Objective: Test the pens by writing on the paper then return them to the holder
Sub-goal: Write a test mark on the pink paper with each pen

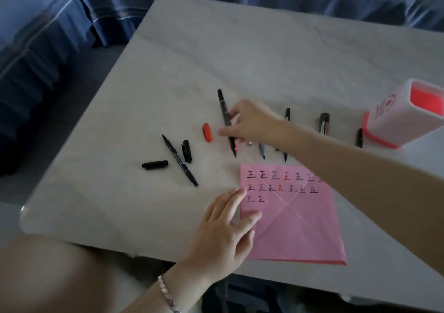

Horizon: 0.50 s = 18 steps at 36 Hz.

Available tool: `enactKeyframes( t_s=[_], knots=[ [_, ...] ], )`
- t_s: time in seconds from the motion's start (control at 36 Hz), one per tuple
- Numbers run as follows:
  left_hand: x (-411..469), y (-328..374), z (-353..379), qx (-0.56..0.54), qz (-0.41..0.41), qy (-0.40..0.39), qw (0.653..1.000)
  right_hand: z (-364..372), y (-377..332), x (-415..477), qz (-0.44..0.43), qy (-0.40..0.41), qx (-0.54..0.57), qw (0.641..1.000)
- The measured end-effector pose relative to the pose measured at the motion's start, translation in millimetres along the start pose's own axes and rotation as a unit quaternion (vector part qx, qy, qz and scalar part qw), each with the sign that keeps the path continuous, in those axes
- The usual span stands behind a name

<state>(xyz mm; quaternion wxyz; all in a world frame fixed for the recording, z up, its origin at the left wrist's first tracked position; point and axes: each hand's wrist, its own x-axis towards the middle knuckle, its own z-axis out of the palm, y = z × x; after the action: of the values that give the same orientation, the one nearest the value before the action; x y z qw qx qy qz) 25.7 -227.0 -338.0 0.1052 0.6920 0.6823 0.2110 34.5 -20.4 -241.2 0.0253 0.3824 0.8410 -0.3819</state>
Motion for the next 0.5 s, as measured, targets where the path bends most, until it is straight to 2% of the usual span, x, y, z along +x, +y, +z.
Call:
enactKeyframes(
  t_s=[0.08,0.25,0.39,0.5],
  knots=[
    [0,0,0,0.009,0.003,0.003,1.000,17,-6,8,-0.006,-0.015,-0.073,0.997],
    [-1,0,0,0.008,0.005,0.004,1.000,34,-12,7,-0.030,-0.022,-0.075,0.996],
    [-1,1,1,-0.003,0.005,0.007,1.000,28,1,7,-0.008,0.052,-0.036,0.998],
    [-1,2,0,0.004,0.005,0.007,1.000,19,15,11,0.053,0.108,-0.105,0.987]
  ],
)
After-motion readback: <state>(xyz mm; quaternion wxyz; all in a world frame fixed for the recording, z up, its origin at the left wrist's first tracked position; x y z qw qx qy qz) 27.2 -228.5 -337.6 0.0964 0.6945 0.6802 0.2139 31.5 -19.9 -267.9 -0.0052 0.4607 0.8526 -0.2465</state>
